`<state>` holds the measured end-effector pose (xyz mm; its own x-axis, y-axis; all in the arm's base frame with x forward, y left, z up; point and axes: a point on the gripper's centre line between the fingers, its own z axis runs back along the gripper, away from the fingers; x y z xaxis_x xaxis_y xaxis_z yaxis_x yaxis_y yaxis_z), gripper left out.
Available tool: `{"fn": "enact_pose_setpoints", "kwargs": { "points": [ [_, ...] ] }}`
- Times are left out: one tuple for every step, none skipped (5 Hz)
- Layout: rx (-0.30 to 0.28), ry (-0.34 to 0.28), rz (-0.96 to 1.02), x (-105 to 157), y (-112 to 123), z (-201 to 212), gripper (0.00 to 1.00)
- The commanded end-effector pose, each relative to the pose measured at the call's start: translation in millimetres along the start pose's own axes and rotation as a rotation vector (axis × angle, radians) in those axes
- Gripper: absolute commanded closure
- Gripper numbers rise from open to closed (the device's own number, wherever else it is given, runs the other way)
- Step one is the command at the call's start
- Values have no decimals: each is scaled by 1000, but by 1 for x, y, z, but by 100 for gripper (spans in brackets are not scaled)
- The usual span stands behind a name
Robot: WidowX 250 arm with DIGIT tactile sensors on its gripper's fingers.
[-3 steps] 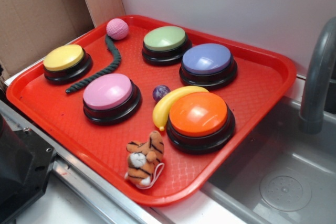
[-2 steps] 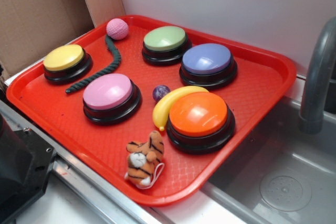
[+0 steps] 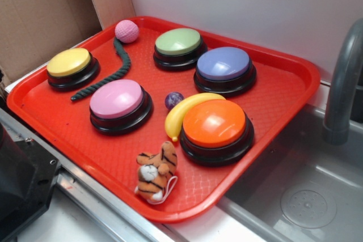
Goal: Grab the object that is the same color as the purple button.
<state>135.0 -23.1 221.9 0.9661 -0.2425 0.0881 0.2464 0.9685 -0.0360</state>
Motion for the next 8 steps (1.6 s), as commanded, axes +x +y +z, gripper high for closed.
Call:
{"fn": "enact_pose_setpoints", "kwargs": {
  "points": [
    [-51, -43, -346, 41, 5, -33, 0],
    [-48, -77, -442, 59, 7, -58, 0],
    [-46, -94, -485, 75, 8, -91, 0],
    [-28, -102, -499, 86, 8, -120, 0],
    [-23, -79, -537, 95, 5, -150, 0],
    [-68, -55, -578, 99, -2, -170, 0],
    [-86, -50, -625, 101, -9, -182, 0],
    [-85, -35, -642, 103, -16, -195, 0]
  ]
}}
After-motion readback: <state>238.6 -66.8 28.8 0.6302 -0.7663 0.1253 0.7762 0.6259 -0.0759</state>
